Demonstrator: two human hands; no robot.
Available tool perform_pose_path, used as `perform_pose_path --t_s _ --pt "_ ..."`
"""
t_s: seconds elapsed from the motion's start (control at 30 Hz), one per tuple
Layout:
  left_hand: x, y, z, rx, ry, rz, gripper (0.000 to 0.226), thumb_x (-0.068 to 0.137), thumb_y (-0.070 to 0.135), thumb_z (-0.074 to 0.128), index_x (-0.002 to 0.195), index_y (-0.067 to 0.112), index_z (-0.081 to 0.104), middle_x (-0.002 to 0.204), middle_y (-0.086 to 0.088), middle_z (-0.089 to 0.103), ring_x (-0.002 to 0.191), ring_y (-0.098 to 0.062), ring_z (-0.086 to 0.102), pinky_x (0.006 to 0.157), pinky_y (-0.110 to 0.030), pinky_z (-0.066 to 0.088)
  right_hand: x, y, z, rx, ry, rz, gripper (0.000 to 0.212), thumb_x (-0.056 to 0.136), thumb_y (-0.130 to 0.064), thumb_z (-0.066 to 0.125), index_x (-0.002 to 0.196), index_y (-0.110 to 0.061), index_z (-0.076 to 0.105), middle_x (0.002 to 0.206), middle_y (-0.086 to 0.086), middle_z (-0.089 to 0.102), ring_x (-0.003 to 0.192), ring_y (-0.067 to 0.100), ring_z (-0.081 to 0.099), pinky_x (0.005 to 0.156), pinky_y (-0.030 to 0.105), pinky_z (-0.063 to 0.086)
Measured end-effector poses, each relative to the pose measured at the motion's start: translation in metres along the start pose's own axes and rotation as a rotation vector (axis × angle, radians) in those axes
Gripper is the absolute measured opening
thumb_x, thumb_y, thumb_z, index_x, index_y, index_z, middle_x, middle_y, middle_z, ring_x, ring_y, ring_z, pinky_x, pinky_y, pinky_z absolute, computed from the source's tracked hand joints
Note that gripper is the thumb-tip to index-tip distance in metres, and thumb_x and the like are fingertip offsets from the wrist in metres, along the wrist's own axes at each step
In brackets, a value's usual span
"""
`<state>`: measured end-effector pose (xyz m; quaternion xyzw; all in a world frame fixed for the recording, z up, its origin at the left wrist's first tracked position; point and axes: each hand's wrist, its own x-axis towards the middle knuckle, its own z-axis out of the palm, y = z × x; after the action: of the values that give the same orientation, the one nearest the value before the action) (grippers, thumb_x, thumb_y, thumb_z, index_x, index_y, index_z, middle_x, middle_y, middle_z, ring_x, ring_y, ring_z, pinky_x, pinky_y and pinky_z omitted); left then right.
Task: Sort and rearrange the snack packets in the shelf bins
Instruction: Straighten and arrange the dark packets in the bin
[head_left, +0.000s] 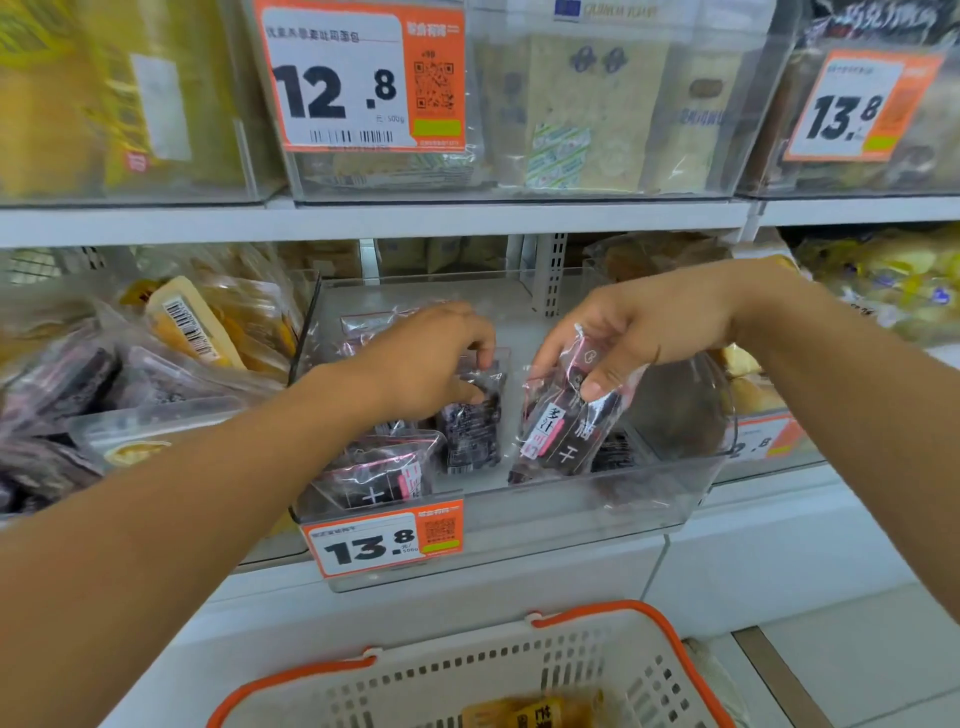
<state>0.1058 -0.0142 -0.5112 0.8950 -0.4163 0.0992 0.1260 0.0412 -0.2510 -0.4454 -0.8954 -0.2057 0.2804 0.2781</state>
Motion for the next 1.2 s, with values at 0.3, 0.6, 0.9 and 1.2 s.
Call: perform_pose_path --t_s 0.3,0.6,0.9,1.2 --pt "-0.006 -0.007 -0.016 -0.183 -0.057 -0.058 0.026 0.074 0.003 0.083 0.069 0.023 0.067 0.067 0.014 0.066 0.062 0.006 0.061 0.066 -0.023 0.052 0.048 0.005 0.028 -0.093 0.19 -0.041 0.035 0.087 -0.014 0.077 0.12 -0.022 0.068 0.114 0.0 0.068 0.092 0.019 0.072 0.076 0.042 0.062" --pt "-0.01 -0.001 -0.025 -0.282 -0.192 -0.082 0.017 0.072 0.038 0.085 0.077 0.024 0.076 0.077 0.012 0.073 0.075 -0.004 0.068 0.076 -0.032 0.056 0.054 -0.008 0.051 -0.364 0.527 -0.023 0.051 0.061 -0.043 0.093 0.088 -0.011 0.064 0.088 0.006 0.068 0.055 0.009 0.066 0.056 0.035 0.057" --pt "-0.01 -0.006 -0.022 -0.284 -0.152 -0.067 0.028 0.069 0.012 0.089 0.084 0.02 0.067 0.075 0.012 0.069 0.07 -0.004 0.071 0.076 -0.038 0.06 0.05 -0.006 0.064 -0.283 0.592 0.1 0.076 0.047 -0.048 0.098 0.101 -0.02 0.052 0.094 -0.001 0.061 0.081 0.016 0.06 0.061 0.031 0.049" --pt "-0.008 -0.007 -0.024 -0.315 -0.181 -0.049 0.045 0.07 0.002 0.087 0.095 0.033 0.066 0.099 0.005 0.066 0.082 -0.01 0.069 0.077 -0.037 0.06 0.053 0.0 0.072 0.111 0.376 0.196 0.048 0.059 -0.006 0.096 0.097 -0.005 0.067 0.083 0.008 0.069 0.058 0.006 0.068 0.053 0.019 0.053"
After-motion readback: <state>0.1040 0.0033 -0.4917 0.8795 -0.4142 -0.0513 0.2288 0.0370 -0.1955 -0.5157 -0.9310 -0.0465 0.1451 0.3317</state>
